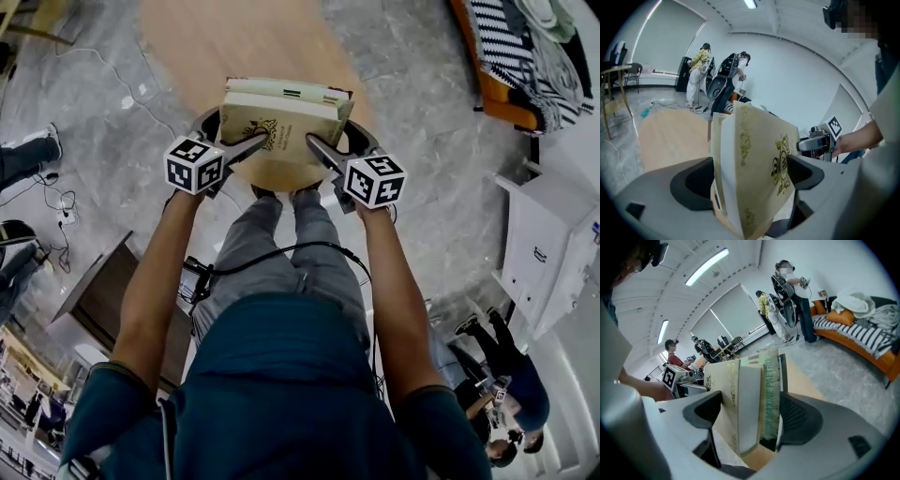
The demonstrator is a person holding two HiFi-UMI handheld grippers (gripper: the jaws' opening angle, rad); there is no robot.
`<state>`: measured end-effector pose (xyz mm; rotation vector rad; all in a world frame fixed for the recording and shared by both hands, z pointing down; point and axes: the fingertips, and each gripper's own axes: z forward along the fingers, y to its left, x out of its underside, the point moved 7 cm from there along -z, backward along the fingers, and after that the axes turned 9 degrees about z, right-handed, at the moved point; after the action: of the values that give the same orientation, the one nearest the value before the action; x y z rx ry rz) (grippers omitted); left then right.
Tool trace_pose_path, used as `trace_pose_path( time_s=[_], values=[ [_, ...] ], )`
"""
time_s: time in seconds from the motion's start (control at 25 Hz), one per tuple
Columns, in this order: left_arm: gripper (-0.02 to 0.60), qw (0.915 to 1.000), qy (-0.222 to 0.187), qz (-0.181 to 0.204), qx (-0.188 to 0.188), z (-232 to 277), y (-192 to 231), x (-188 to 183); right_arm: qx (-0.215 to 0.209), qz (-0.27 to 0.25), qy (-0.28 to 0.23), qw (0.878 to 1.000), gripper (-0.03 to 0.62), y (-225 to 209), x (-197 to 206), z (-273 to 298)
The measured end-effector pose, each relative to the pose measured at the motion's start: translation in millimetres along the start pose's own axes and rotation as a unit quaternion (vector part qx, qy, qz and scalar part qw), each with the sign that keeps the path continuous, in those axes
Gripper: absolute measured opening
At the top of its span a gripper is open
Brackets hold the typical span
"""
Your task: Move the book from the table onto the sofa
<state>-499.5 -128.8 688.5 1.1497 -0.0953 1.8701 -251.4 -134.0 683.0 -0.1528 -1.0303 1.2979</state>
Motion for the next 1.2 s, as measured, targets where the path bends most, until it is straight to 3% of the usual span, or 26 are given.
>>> trace_pose_path(
  time_s=[0.28, 0.56, 0.88, 1.2],
  values=[
    [0.474, 0.9945, -0.072, 0.075, -0.013, -52, -37, -92, -0.009, -0.066, -0.086, 0.994, 0.399, 61, -65, -64],
    [0.474, 0.9789, -0.140, 0.148, -0.012, -104, -80, -163, -0.007, -0.120, -0.164, 0.979, 0.399, 120, -105, -131],
    [0.476, 0.9509, -0.216, 0.221, 0.002, -163, -133, -236, 0.004, -0.185, -0.251, 0.950, 0.399, 190, -142, -210],
    [0.476, 0.9127, -0.285, 0.292, 0.003, -214, -183, -283, 0.011, -0.245, -0.321, 0.915, 0.397, 246, -158, -277]
  ],
)
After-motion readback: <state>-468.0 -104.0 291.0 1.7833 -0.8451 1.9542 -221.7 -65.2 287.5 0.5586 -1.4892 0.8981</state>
